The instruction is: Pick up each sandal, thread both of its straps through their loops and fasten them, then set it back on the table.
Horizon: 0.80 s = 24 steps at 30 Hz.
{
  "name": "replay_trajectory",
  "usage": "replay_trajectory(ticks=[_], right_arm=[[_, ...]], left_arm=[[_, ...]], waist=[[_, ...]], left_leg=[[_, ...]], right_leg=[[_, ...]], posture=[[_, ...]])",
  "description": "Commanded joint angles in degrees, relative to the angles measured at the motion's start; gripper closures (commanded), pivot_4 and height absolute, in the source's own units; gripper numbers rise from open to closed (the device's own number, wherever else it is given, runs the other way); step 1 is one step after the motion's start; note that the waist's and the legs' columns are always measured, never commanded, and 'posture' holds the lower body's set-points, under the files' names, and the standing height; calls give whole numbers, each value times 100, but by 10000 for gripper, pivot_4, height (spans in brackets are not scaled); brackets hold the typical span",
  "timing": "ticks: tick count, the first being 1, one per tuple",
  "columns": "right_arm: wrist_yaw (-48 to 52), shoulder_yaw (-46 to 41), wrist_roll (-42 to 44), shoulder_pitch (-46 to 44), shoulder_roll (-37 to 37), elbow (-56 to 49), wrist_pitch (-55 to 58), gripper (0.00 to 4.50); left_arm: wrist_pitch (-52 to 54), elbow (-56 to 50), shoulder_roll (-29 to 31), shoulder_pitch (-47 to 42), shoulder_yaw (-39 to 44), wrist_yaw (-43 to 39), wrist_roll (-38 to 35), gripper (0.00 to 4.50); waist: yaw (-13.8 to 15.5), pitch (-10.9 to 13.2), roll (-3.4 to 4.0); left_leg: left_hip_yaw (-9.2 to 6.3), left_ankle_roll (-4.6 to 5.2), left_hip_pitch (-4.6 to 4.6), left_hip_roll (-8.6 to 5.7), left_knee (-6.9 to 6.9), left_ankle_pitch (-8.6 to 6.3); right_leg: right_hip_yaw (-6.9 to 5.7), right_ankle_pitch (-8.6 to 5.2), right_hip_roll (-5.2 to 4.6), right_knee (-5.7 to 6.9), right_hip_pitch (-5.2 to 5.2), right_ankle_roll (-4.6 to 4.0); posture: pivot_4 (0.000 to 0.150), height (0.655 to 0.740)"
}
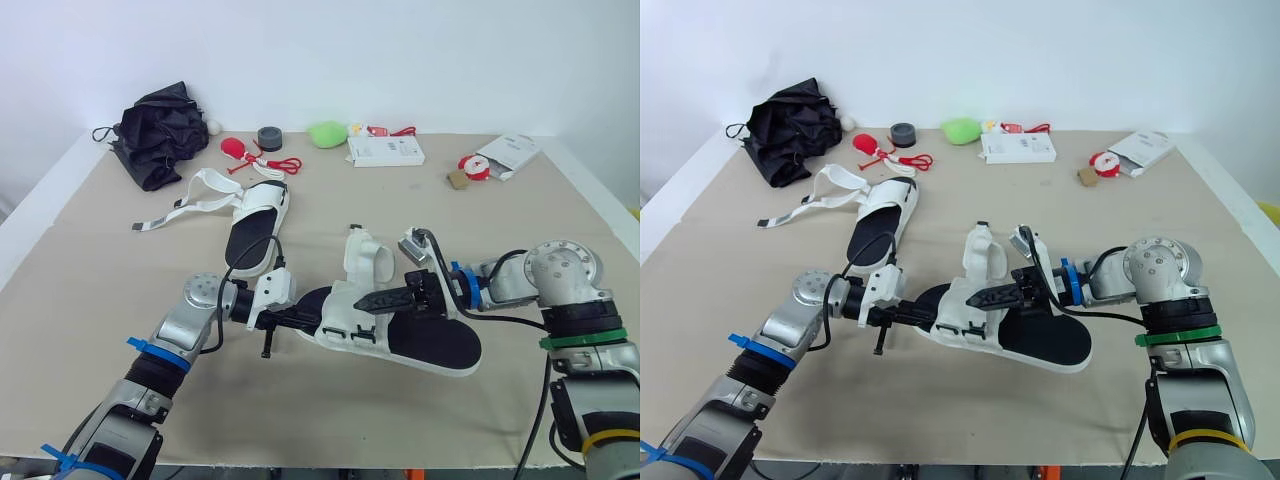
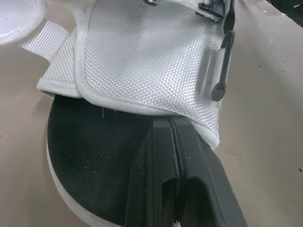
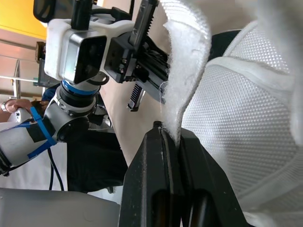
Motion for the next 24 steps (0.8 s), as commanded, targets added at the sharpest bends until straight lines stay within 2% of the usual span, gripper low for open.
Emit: replay_trajectory(ticks=[1,4,10,16,24], right_arm=[[-329,-5,56,8,132,99,52,44186],[-524,121,-213,44,264,277,52,44186],[-512,249,-207,-60,296,236,52,44186],[-172,133,357,-137,185,12,52,44186],[-203,32,624,-117,114,50,52,44186]], left_arm=[[227,444,38,284,-438,-35,373,45000],[233,444,32,283,-443,-35,375,45000],[245,381,60,355,-448,-25,375,45000],[237,362,71,386,-446,-8,376,45000],[228,363,110,406,-477,-31,417,45000]], waist=[[0,0,0],[0,0,0],[-4,-2,-1],[-5,-3,0],[-4,-3,0]], left_leg=[[1,0,0,0,0,0],[0,0,0,0,0,0],[2,0,9,0,0,0],[2,0,10,0,-1,0],[1,1,8,0,-5,-1]], right_leg=[[0,0,0,0,-1,0],[0,0,1,0,-1,0],[-11,0,5,1,5,1],[-10,0,5,1,7,1],[-10,-1,6,1,5,1]], posture=[[1500,7400],[1500,7400],[1500,7400],[1500,7400],[1500,7400]])
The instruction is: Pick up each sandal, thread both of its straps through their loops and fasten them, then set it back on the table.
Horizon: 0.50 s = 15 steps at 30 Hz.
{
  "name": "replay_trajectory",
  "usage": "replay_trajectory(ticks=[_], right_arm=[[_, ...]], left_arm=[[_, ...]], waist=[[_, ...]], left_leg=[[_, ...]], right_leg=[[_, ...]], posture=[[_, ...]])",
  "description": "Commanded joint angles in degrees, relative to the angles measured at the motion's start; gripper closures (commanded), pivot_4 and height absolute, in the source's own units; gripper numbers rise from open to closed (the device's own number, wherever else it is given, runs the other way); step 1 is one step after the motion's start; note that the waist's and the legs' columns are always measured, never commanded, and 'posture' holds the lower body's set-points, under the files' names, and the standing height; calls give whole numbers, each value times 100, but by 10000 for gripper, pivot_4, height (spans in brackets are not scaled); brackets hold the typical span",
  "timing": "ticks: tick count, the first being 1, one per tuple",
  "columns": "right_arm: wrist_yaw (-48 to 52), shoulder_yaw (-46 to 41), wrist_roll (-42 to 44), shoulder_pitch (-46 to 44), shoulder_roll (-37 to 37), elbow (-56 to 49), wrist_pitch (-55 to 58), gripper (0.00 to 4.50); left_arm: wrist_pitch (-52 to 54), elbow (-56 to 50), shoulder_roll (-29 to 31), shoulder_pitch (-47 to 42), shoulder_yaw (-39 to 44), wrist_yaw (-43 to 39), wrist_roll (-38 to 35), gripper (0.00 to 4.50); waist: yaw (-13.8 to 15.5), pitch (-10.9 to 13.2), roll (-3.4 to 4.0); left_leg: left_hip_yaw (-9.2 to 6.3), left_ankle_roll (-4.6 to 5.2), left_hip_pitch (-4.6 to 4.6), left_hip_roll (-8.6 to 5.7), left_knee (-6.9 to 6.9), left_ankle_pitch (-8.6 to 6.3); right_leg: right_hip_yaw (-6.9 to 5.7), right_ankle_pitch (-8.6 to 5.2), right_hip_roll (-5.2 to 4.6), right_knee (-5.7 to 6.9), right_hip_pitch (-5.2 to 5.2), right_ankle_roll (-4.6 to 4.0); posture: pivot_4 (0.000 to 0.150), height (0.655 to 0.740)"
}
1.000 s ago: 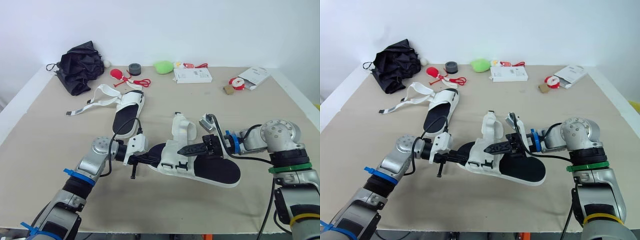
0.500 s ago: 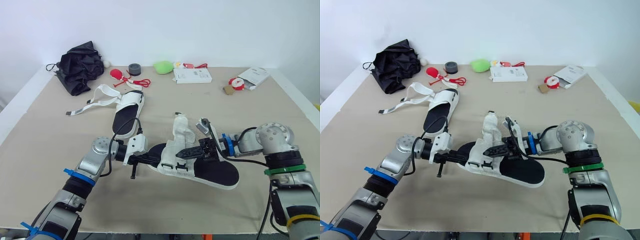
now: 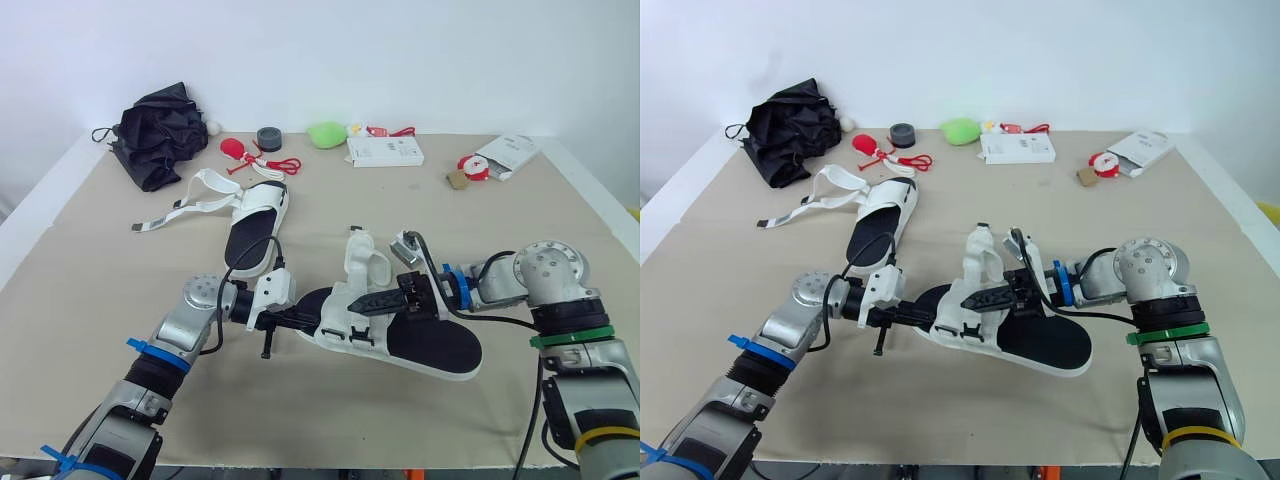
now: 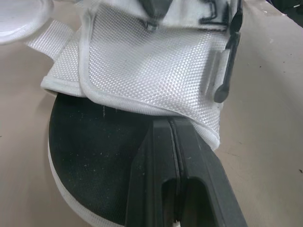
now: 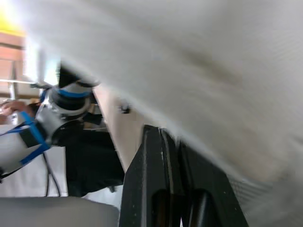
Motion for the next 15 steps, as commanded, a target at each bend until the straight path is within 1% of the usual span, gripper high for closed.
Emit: replay_trajectory(ticks=[1,5,11,15], right_arm=[[43,-97,412,-58,-64,-128,62,44186],[-98,-131,643,62,-146,-166,62,44186],[-382,-187,1005,267,-202,-232,62,44186],[-768,-292,1280,485,-161,-208,62,44186]], left_arm=[[176,419,138,359,-514,-56,481,45000],[-256,623,308,242,-711,-59,880,45000],[-514,767,353,105,-812,-74,957,45000],[-576,794,370,95,-887,-64,962,45000]], waist=[[0,0,0],[0,0,0],[0,-1,0],[1,-3,-3]], left_leg=[[0,0,0,0,0,0],[0,0,0,0,0,0],[0,0,3,1,1,0],[-1,0,4,1,2,0]], right_leg=[[0,0,0,0,0,0],[1,0,0,0,-1,0],[11,-1,-2,0,2,-3],[12,-1,-4,0,5,-2]], posture=[[1500,7400],[1500,7400],[1500,7400],[1500,7400]])
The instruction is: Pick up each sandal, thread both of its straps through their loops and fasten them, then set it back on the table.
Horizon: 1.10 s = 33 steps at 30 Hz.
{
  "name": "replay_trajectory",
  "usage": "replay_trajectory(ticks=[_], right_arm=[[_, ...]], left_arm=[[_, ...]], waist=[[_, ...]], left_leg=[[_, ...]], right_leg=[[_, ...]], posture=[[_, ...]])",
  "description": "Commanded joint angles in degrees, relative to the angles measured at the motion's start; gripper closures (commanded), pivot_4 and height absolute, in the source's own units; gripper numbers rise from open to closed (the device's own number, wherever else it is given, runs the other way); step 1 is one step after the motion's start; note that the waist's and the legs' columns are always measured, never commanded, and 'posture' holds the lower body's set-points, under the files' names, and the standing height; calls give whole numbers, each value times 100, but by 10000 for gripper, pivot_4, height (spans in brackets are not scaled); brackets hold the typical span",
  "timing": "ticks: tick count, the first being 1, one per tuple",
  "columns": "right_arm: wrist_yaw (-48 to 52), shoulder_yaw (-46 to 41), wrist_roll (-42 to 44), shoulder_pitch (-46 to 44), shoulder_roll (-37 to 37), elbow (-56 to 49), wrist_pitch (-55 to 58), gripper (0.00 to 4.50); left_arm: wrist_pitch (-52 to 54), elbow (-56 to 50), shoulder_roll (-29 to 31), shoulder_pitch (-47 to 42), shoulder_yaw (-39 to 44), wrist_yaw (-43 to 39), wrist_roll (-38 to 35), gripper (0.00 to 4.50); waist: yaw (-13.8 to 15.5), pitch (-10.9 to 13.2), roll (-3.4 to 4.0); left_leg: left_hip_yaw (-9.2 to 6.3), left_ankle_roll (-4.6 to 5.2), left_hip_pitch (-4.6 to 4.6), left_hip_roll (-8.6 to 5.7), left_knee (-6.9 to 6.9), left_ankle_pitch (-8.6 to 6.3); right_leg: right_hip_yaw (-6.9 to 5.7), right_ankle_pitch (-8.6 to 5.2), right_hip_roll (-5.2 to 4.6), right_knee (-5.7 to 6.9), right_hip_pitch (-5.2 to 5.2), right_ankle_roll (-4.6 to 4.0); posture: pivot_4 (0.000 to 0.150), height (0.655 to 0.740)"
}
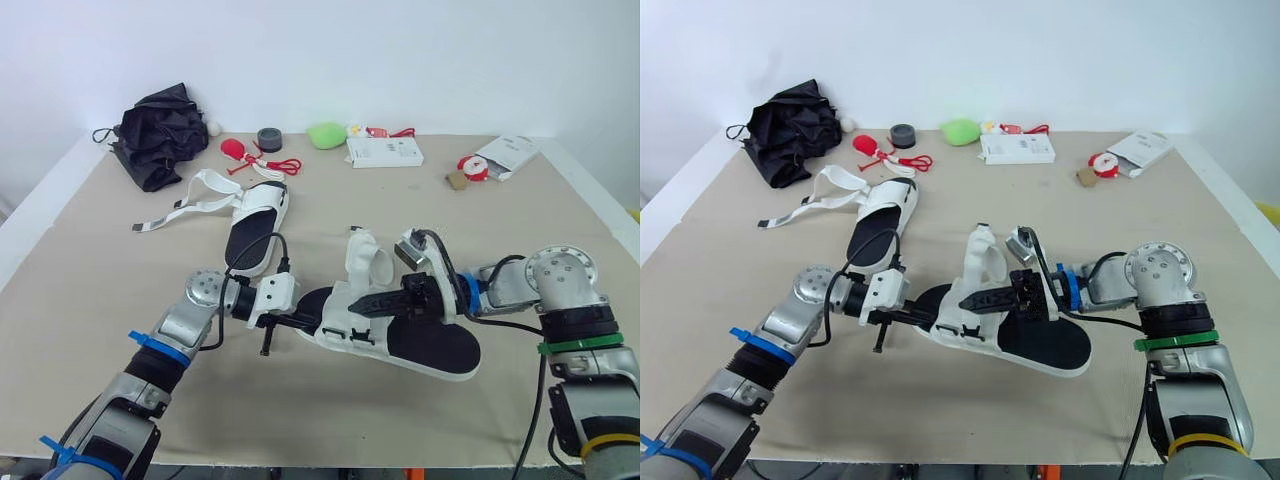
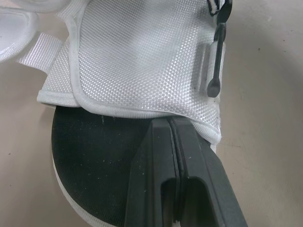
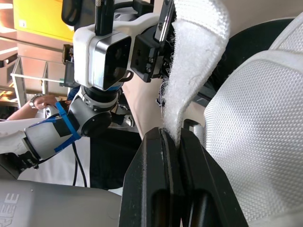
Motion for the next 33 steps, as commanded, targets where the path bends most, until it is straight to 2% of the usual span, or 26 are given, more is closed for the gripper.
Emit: replay_trajectory(ticks=[1,7,33], right_arm=[[-373,-119,252,153,-19,-54,65,44186],[-692,-424,420,-29,30,263,64,44186],[-1632,-267,1706,-131,-118,357,-174,44186]], left_arm=[[148,598,214,348,-600,-65,753,45000],[151,593,223,373,-609,-61,738,45000],[297,498,194,527,-592,26,640,45000]], waist=[[-1,-1,-1],[-2,-2,-1],[-3,-3,0]], left_leg=[[1,0,0,0,0,0],[1,0,3,1,0,0],[7,1,8,2,1,1]], right_leg=[[0,0,0,0,0,0],[0,0,2,0,2,0],[1,2,5,0,4,4]], posture=[[1500,7400],[1500,7400],[1500,7400]])
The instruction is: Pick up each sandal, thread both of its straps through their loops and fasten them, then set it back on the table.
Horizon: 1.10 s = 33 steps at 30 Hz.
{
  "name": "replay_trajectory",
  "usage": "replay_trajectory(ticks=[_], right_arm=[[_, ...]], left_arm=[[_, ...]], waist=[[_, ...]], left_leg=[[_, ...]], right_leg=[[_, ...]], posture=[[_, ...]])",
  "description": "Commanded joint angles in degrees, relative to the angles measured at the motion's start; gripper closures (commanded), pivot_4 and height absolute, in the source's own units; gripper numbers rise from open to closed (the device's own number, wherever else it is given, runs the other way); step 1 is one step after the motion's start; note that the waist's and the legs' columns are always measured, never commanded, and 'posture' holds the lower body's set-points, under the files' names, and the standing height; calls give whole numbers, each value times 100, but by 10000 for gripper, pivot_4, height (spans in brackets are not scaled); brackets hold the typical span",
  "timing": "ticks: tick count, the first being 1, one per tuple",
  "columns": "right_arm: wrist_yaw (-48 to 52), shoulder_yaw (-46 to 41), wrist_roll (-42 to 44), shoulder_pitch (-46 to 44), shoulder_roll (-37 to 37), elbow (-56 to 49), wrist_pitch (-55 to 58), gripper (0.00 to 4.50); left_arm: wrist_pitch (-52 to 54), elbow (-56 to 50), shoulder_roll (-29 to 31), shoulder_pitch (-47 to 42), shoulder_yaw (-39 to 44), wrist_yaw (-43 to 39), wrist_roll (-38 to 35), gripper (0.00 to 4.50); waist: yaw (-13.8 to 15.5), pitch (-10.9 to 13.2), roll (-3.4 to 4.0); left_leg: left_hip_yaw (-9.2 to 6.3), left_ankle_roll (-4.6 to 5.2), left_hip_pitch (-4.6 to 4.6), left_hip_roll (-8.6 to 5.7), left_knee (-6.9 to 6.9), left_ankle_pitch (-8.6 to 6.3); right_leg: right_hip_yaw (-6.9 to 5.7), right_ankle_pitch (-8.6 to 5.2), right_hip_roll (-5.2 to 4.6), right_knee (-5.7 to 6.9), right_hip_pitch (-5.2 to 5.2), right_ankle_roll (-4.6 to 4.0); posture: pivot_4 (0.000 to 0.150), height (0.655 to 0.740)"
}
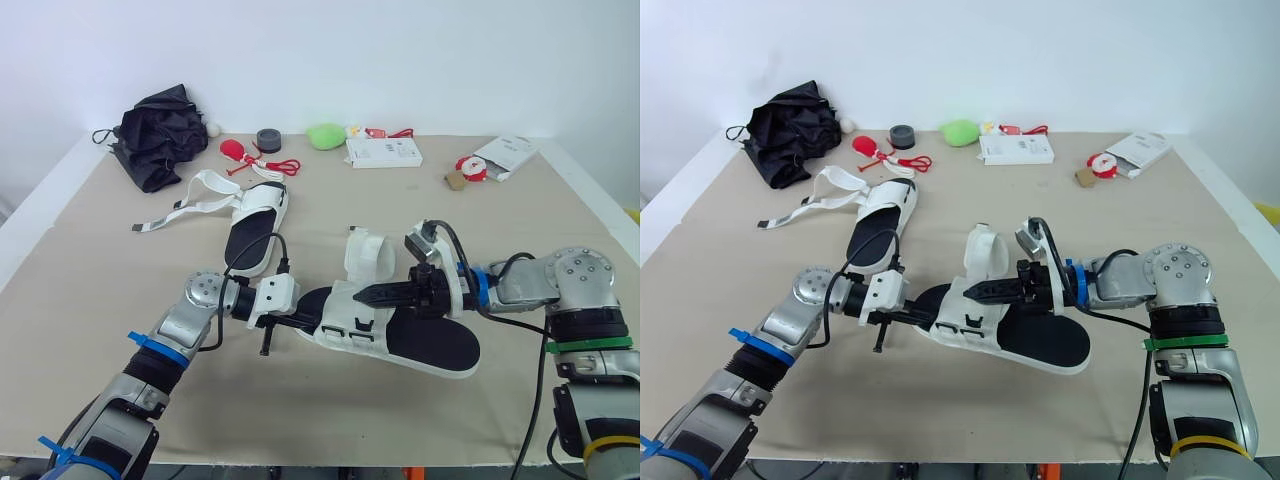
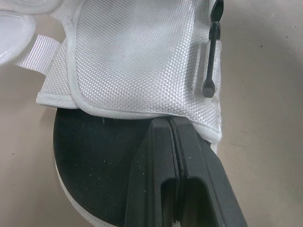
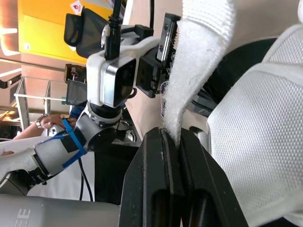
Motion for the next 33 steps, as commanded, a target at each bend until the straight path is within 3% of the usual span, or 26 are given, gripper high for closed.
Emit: replay_trajectory(ticks=[1,17,26,33], right_arm=[[-86,23,323,-56,-70,-82,-76,44186],[-570,519,906,455,-298,-364,-402,44186],[-941,774,171,452,-197,-137,-369,44186],[-300,561,138,374,-286,-584,-180,44186]], left_arm=[[352,523,162,478,-577,-79,622,45000],[447,466,144,562,-553,-13,567,45000],[493,459,96,565,-574,6,526,45000],[502,453,127,561,-573,6,534,45000]], waist=[[0,0,0],[0,-21,-4],[1,-47,-10],[1,-52,-13]], left_leg=[[0,0,0,0,0,0],[0,0,2,1,-1,0],[0,0,3,1,-8,-1],[-2,0,8,2,-8,-1]], right_leg=[[1,0,0,0,0,0],[6,-3,-1,-1,1,1],[5,-11,-3,-3,1,-3],[4,-26,-3,-4,4,-25]], posture=[[1500,7400],[1500,7400],[1500,7400],[1500,7400]])
